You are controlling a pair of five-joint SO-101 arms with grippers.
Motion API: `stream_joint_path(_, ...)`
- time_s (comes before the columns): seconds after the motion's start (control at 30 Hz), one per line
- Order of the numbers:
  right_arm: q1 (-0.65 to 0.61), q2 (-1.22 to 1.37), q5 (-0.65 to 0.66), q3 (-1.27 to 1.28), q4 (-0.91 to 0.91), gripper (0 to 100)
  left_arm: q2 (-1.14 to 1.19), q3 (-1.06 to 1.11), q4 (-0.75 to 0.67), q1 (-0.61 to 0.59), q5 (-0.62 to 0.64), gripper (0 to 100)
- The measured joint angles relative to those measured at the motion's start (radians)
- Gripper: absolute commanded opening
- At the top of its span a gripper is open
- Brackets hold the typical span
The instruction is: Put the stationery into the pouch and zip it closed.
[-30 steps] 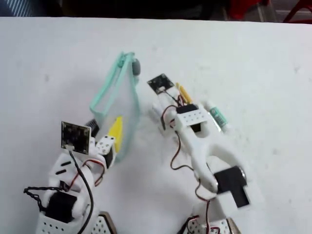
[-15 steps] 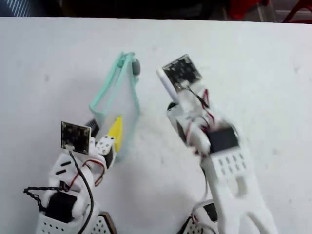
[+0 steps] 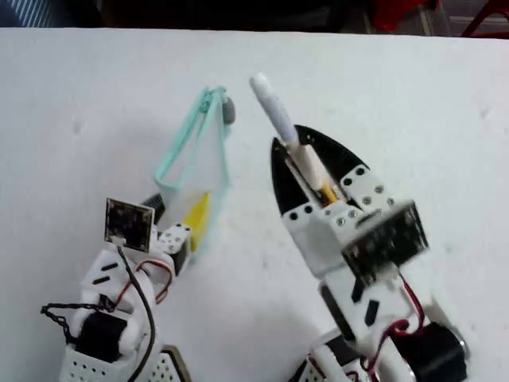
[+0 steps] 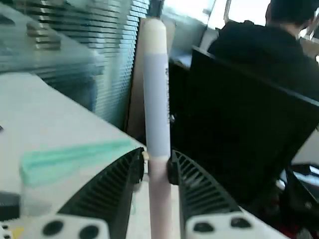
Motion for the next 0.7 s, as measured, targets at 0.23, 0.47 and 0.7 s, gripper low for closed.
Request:
stream_joint_path(0.23,-0.203,0.201,-0.040,-0.180,-0.049,1.7,0.000,0.000,0.034,0.095,-0.046,22)
stream_joint_path(0.47,-0.207,0.377,-0.195,-0.170,-0.160,1.7,0.000,0.000,0.035,0.091,-0.057,22)
stream_joint_path(0.7,-0.213,0.390,-0.210,-0.048,-0.356,1.7,0.000,0.000,0.035,0.089,-0.057,22)
